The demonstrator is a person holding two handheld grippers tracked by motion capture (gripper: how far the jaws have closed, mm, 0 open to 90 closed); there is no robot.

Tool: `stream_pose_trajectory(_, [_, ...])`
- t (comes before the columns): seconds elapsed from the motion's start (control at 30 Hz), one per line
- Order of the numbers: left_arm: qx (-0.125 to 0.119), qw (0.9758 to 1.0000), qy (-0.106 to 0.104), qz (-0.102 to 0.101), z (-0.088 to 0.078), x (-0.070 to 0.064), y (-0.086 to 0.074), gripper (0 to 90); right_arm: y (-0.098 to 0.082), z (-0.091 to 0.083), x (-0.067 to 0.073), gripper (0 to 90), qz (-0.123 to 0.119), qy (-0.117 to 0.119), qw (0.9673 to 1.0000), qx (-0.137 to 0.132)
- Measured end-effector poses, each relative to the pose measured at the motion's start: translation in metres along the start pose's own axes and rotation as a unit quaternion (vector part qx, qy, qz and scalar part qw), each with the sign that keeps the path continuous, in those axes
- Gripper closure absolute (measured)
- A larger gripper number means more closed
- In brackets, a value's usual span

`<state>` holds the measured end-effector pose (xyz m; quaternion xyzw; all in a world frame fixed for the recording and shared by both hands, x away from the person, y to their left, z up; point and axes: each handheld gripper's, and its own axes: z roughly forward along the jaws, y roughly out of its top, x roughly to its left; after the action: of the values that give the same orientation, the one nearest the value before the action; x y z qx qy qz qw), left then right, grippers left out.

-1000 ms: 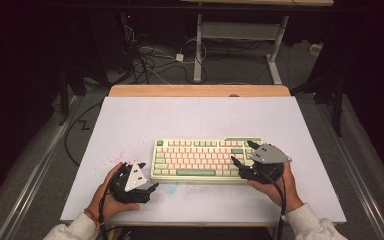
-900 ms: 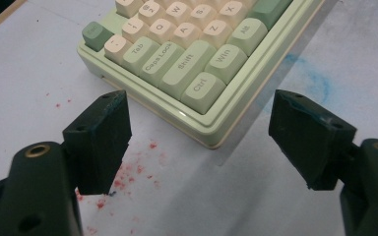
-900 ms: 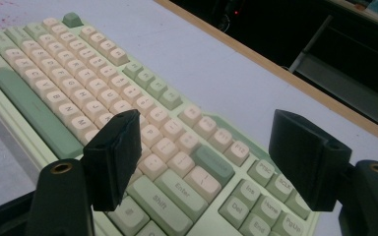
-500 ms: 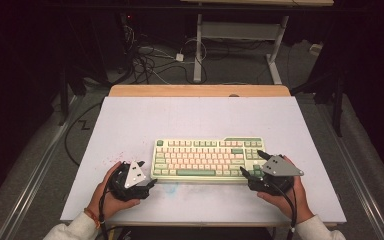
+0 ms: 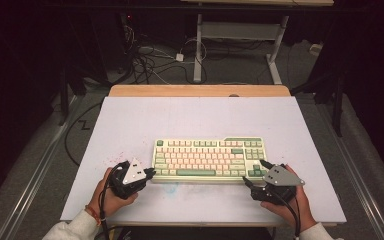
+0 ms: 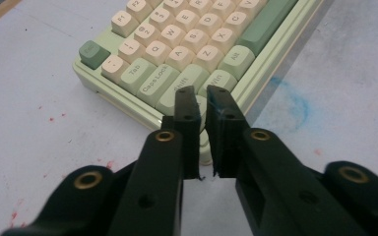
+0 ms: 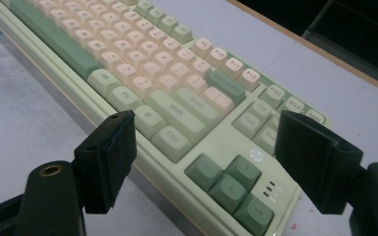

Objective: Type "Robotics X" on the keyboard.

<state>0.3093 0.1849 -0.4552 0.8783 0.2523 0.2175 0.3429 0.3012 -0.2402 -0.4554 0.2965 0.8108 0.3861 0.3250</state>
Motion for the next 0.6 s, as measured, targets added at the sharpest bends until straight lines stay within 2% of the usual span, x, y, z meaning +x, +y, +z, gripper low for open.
stream_pose_trajectory(0.07, [0.005,1.0000,-0.004,0.001,0.002,0.001,0.002,87.0,-0.001,-0.001,0.001,24.2,-0.001,0.003,1.0000,0.001])
stream_pose_trajectory(0.23, [0.013,0.9997,-0.018,-0.008,0.006,0.005,0.011,87.8,-0.001,0.000,0.003,24.2,-0.006,0.003,1.0000,0.004])
stream_pose_trajectory(0.37, [0.016,0.9992,-0.034,-0.015,0.015,0.008,0.027,87.8,-0.001,0.001,0.005,24.2,-0.008,0.005,0.9999,0.006])
stream_pose_trajectory(0.6, [0.006,0.9989,-0.045,-0.007,0.025,0.009,0.043,87.8,0.000,0.003,0.008,24.2,-0.013,0.003,0.9999,0.008])
